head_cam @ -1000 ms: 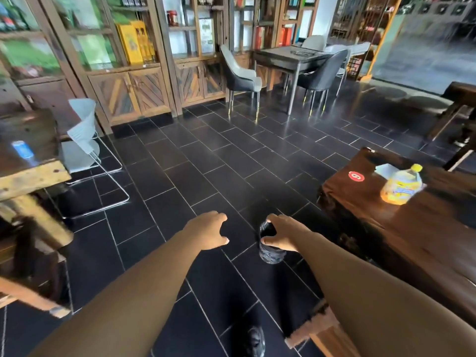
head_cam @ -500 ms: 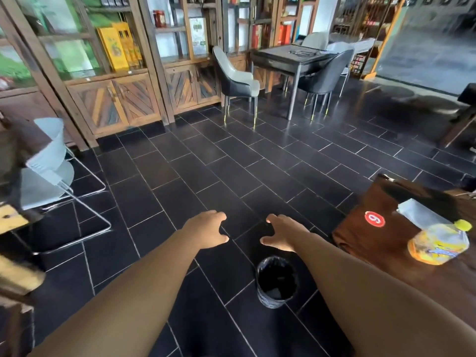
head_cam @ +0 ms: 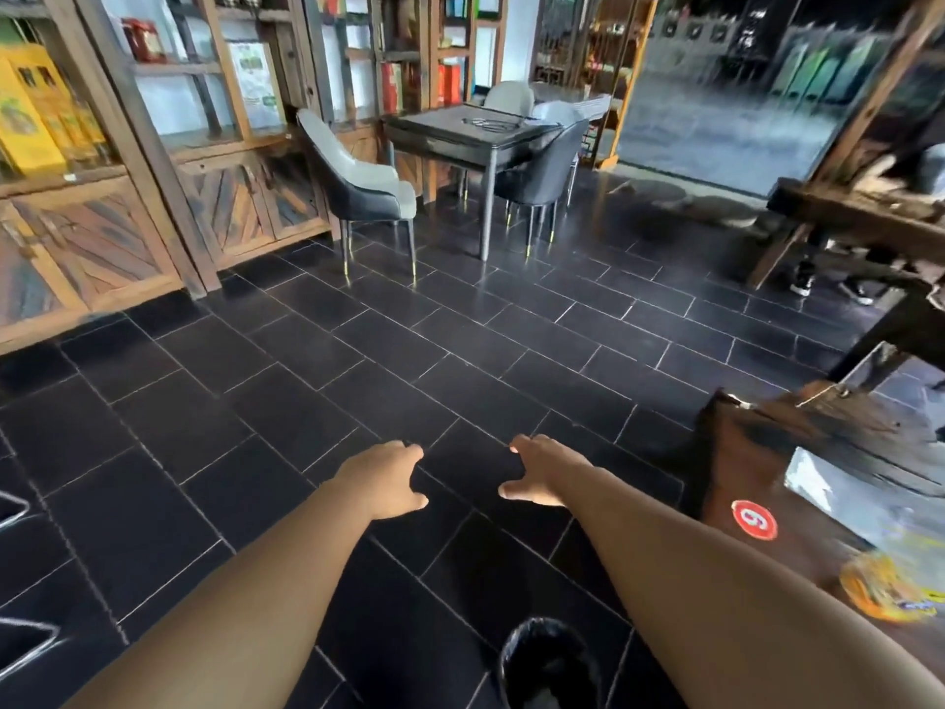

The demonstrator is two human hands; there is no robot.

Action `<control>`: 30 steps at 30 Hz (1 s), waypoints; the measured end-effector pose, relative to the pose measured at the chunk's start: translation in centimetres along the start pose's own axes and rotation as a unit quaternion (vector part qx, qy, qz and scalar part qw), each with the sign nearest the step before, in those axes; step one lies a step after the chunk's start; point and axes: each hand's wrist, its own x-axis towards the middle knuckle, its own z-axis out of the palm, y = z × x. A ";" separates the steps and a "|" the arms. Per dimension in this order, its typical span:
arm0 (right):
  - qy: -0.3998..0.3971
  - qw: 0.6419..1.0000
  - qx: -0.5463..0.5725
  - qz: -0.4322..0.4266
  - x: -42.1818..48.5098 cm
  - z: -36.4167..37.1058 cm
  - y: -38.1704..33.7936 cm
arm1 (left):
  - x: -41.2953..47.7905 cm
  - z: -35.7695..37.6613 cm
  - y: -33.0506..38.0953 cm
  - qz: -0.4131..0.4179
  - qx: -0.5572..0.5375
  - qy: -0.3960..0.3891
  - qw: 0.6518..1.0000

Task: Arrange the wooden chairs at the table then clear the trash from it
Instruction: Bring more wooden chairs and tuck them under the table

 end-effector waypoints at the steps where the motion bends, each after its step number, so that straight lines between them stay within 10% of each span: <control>1: 0.004 1.000 0.005 0.009 1.3 -1.0 -0.1 | 1.7 -1.0 -0.4 0.011 0.001 -0.001 1.000; 30: 0.058 0.973 0.107 0.197 33.6 -19.6 22.5 | 50.6 -16.3 15.1 0.213 0.115 -0.063 0.968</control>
